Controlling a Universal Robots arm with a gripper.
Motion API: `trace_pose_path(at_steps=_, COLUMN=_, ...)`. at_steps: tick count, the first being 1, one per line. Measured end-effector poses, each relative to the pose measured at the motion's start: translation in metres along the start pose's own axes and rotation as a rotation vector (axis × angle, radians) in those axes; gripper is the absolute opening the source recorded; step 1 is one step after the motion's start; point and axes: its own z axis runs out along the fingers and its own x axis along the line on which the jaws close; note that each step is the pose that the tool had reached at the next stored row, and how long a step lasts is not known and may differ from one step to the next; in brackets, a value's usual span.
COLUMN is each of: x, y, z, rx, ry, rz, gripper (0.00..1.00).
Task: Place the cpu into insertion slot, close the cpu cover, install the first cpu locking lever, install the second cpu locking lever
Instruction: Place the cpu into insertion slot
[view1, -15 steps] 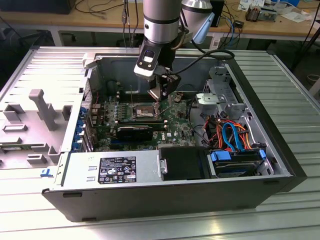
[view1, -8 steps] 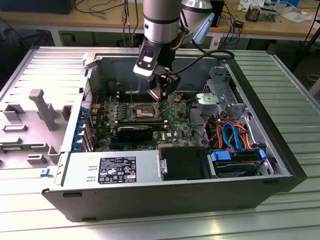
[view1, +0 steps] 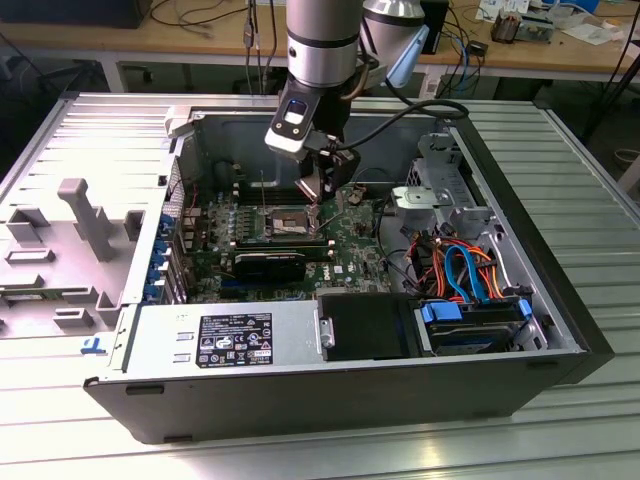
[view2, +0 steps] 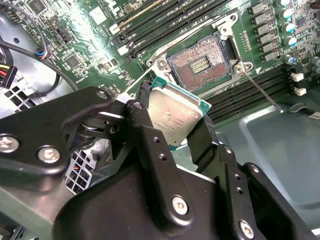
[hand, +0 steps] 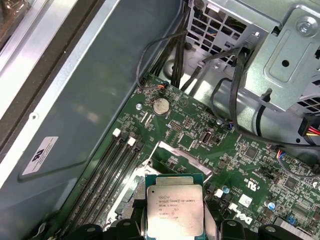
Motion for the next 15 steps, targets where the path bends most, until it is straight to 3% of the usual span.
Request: trace_pose_path(at_steps=15, x=0.0000, y=0.0000, z=0.0000, rx=-0.0006, ry=-0.0020, rz=0.046, gripper=0.55)
